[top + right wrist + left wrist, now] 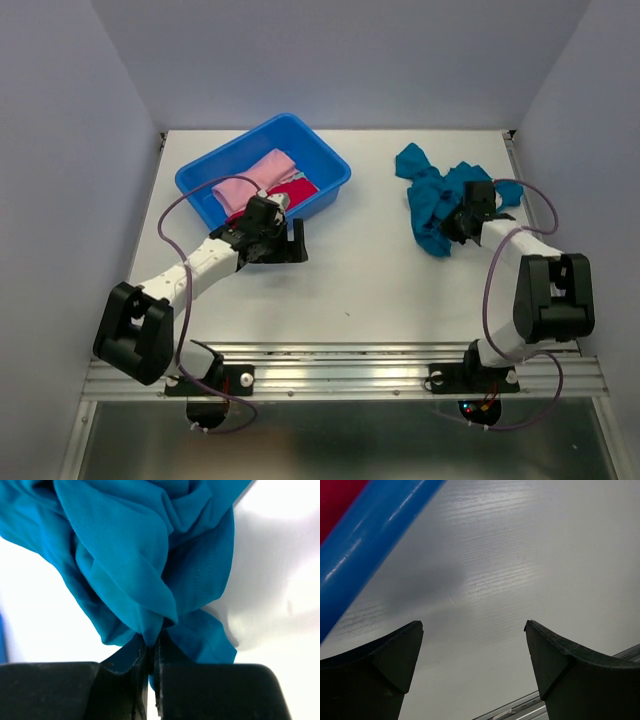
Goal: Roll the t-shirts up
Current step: Move the T-shirt to the center of the board.
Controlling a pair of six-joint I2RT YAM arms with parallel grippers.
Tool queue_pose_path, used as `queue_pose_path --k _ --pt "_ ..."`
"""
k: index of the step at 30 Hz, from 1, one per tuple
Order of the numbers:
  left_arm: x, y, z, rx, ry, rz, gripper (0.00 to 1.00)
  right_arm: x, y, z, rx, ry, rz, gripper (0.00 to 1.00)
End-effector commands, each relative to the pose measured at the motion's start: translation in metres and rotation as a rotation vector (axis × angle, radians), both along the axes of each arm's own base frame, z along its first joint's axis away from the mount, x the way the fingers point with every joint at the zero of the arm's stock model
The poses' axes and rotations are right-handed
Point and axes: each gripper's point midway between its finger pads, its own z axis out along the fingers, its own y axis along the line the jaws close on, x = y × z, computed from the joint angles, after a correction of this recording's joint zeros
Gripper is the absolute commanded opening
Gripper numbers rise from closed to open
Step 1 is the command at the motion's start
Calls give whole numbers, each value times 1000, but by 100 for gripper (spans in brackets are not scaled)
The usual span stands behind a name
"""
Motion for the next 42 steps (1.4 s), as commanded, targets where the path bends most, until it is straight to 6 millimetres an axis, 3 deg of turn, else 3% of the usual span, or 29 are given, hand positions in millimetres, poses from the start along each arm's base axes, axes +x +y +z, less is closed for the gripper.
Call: queue_pose_path --k 1,3,6,9,15,23,27,36,38,42 --pt "19 2 10 -15 -49 43 95 -39 32 4 59 -6 43 1" --pt "27 6 10 -6 -47 67 95 -64 50 -5 72 30 76 1" --pt "40 11 9 14 -48 101 94 -88 73 8 93 -5 129 1" --pt "55 17 8 8 -30 140 94 -104 79 8 98 8 140 1" --pt "88 33 13 -7 -37 219 93 -109 70 18 59 -24 131 1" --pt "138 51 27 48 -89 291 92 -111 85 16 83 -32 227 1" --pt "151 64 5 106 -33 324 91 -120 83 5 30 24 233 1" --pt "169 128 15 161 -66 520 91 -128 110 -4 82 26 309 1" --pt "173 134 20 164 -67 535 91 -127 118 -5 74 21 347 1" --pt "178 137 23 177 -78 546 91 -141 157 -19 43 66 501 1"
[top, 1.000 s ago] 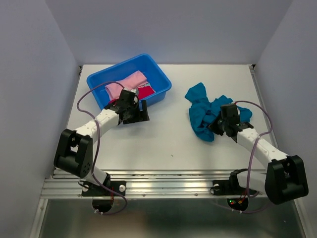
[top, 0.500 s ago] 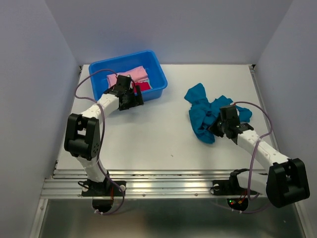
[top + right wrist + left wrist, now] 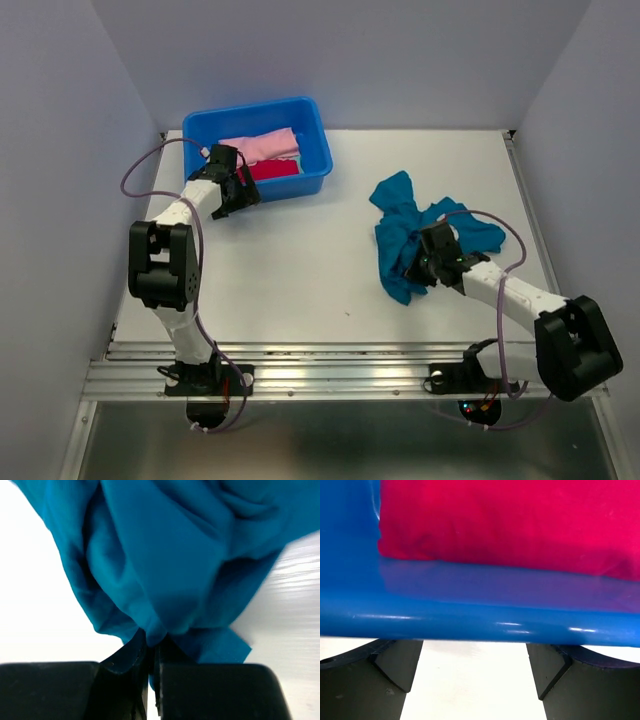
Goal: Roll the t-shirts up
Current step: Move the T-shirt to the center of the board.
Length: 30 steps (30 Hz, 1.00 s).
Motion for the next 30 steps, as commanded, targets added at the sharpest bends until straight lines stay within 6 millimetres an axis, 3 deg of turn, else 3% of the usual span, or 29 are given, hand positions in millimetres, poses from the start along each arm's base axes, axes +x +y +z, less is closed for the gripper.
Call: queue_pose_path --k 1,5,6,9,11,13,16,18,19,20,22,24,26,28,30 --pt "23 4 34 19 -102 26 91 -2 48 1 9 -25 164 1" --pt "33 5 36 24 -99 32 91 -21 97 -6 -5 -9 317 1" --pt "33 7 35 32 -91 38 91 -29 117 1 -7 -23 384 1" --pt "33 9 50 37 -122 47 91 -33 140 5 -50 -30 448 13" --pt "27 8 66 29 -158 42 91 -34 146 11 -68 -43 473 30" --pt "18 4 78 20 -181 24 91 -32 144 17 -83 -53 467 48" --pt "-7 -12 103 12 -239 -40 91 -19 120 34 -202 -100 396 67" --pt "-30 -28 115 -7 -272 -92 91 -19 106 44 -251 -116 383 72" --pt "-45 -46 108 -17 -257 -140 90 -17 102 50 -267 -132 371 72" --pt "-57 -55 117 -31 -280 -165 90 -12 93 57 -263 -141 343 72" --pt "-77 -77 113 -59 -269 -225 89 -7 85 64 -256 -148 314 72" --pt "-107 -110 103 -116 -241 -314 87 3 68 73 -239 -153 250 72" --pt "-133 -135 87 -141 -199 -400 86 10 58 76 -202 -140 211 72" --pt "-151 -153 83 -198 -184 -475 86 20 40 77 -175 -124 155 72" --pt "-175 -173 66 -245 -138 -571 86 24 39 78 -157 -112 168 72"
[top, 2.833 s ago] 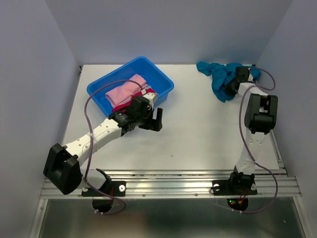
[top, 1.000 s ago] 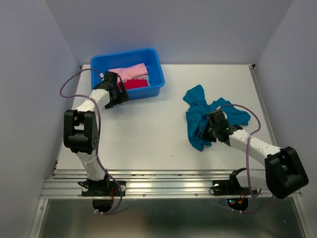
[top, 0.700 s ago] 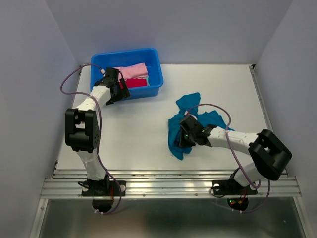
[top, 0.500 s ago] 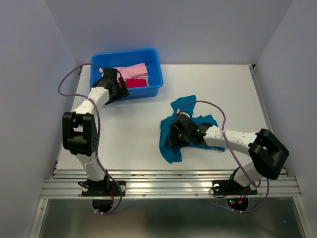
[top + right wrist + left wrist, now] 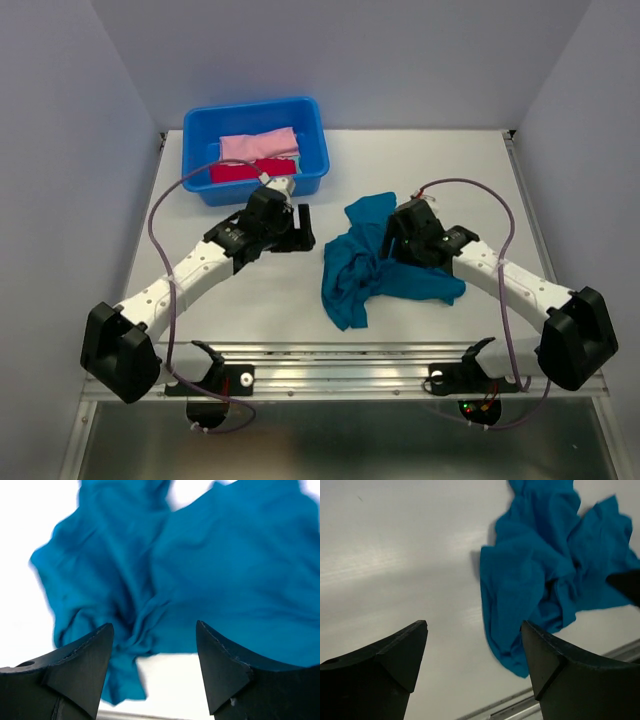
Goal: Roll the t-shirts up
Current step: Move the T-shirt to the center of the board, then flatten out the T-shirt at the center of the board.
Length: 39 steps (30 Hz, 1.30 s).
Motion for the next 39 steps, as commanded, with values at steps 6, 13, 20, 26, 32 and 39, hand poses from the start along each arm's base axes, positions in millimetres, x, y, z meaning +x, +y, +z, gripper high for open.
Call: queue_pose_path --k 6,13,20,26,32,39 --pt "-92 -75 -52 -59 168 -359 88 23 -46 0 53 74 -113 72" --pt "-123 -115 -76 -77 233 -510 92 13 -90 -19 51 143 -228 77" --pt "-114 -115 -112 27 265 -458 67 -7 -97 -54 32 220 -277 76" --pt "-94 -111 -118 120 238 -390 2 -10 -91 -75 73 229 -275 51" --pt "-56 -99 -65 128 116 -335 0 18 -85 -52 97 137 -258 3" --pt "15 -50 80 14 -175 -180 0 76 -94 94 112 -243 -283 1"
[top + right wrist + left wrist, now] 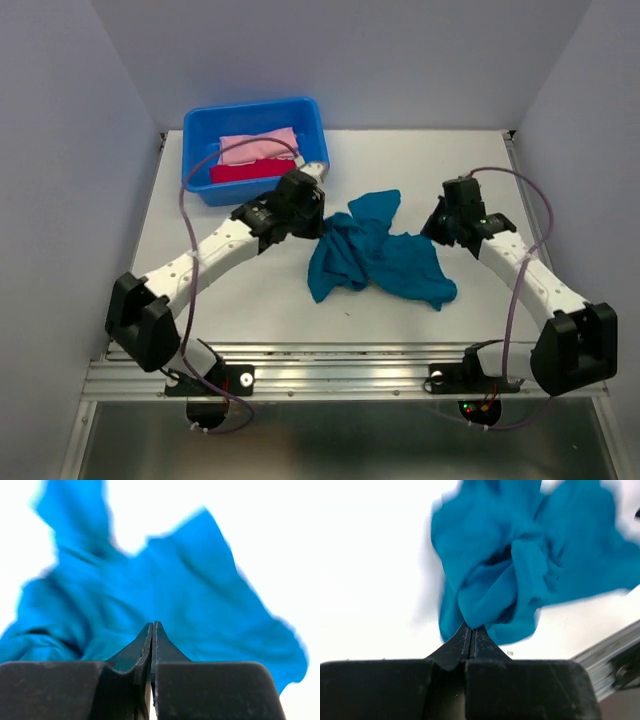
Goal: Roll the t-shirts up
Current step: Flatten out the T-shirt at the center of the board.
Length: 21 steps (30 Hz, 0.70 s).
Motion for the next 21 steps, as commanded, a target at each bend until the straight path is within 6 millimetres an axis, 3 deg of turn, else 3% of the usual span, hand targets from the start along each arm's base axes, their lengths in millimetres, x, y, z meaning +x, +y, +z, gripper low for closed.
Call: queue_pose_path --k 1,2,3,5,8,9,10,12,13,15,19,21 --pt "41 31 135 -144 -289 59 0 52 -5 134 -8 -375 -28 1" --pt "48 39 167 -187 -345 70 0 55 -7 148 -14 -407 -36 1" --pt "50 42 182 -202 -372 74 0 59 -6 170 -8 -453 -34 1" --pt "52 45 216 -246 -427 56 0 58 -1 190 9 -497 1 1" --pt "50 42 236 -284 -456 29 0 53 14 182 50 -468 91 2" --pt "50 39 237 -294 -454 20 0 51 18 175 59 -451 112 9" --pt "47 35 239 -312 -449 1 0 46 19 159 60 -412 124 27" --pt "46 27 242 -343 -435 -28 0 38 21 145 73 -386 137 34" --pt "46 24 243 -354 -433 -38 0 32 20 129 70 -352 136 47" --pt "42 14 243 -389 -407 -78 0 23 15 122 62 -339 120 58" --pt "32 -13 228 -443 -318 -163 0 11 -9 114 -7 -320 17 62" --pt "14 -46 213 -452 -264 -226 0 3 -28 119 -60 -340 -70 63"
